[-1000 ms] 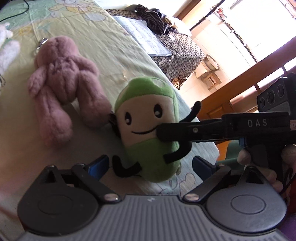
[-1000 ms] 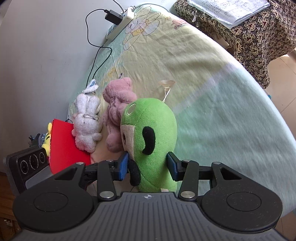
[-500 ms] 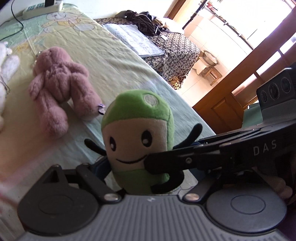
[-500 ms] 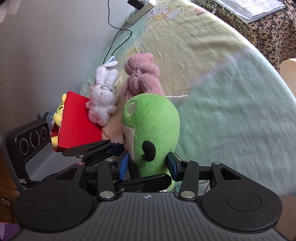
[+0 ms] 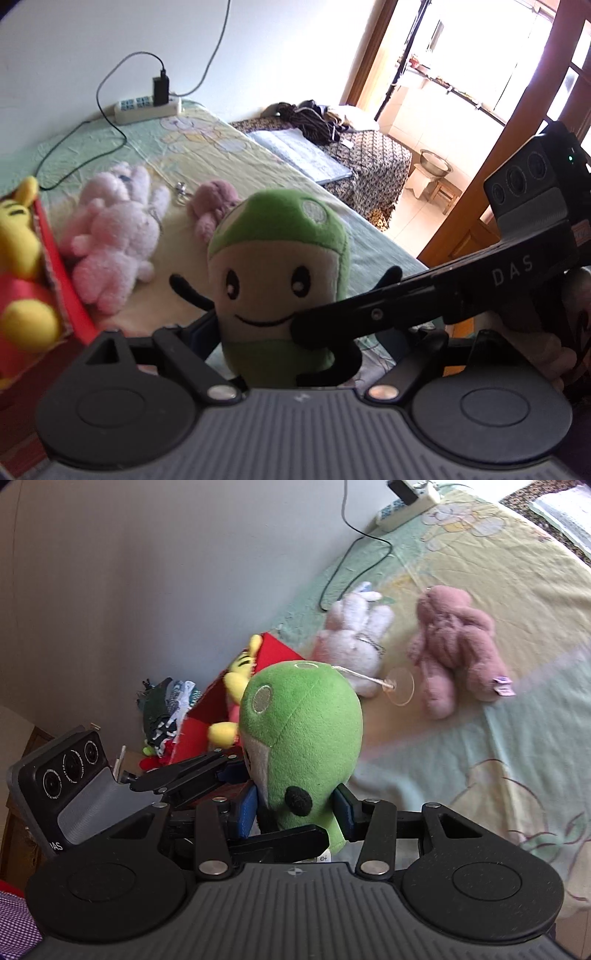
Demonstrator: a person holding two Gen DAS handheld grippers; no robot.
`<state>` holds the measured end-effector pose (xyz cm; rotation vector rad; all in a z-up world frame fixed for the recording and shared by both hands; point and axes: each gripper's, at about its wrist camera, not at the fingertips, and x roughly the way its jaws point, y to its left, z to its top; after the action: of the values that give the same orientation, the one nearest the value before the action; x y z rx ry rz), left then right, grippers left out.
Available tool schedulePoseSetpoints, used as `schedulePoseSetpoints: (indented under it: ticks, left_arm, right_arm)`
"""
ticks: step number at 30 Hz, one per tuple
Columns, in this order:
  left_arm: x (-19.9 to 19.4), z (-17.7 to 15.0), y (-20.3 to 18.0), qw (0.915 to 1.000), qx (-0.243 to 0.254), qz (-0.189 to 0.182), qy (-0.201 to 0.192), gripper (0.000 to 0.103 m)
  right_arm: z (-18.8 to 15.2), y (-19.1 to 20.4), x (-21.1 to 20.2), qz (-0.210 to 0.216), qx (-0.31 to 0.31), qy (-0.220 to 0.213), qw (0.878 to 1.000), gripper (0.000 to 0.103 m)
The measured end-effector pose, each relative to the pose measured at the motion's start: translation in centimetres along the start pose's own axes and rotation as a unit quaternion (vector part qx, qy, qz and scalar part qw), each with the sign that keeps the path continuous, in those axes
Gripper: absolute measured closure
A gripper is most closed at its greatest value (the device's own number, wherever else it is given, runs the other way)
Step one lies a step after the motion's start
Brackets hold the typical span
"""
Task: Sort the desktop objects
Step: 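Lift the green plush and carry it toward the red box with the right tool, then lower the green plush into the box beside the tiger and release it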
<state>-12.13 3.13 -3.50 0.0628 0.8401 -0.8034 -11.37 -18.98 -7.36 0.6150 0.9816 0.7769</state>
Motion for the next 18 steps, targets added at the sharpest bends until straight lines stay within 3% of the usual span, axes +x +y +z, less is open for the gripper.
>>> schedulePoseSetpoints:
  ticks: [9, 18]
  left_arm:
    - [-9.9, -0.8, 5.7, 0.9963, 0.017, 0.032, -0.078, 0.016]
    - [-13.5, -1.4, 13.8, 0.995, -0.015, 0.04, -0.09, 0.016]
  right_arm:
    - [1.0, 9.1, 4.8, 0.034, -0.078, -0.035, 0.996, 0.056]
    - [2.1, 13.8, 11.5, 0.016, -0.089, -0.063, 0.994, 0.056]
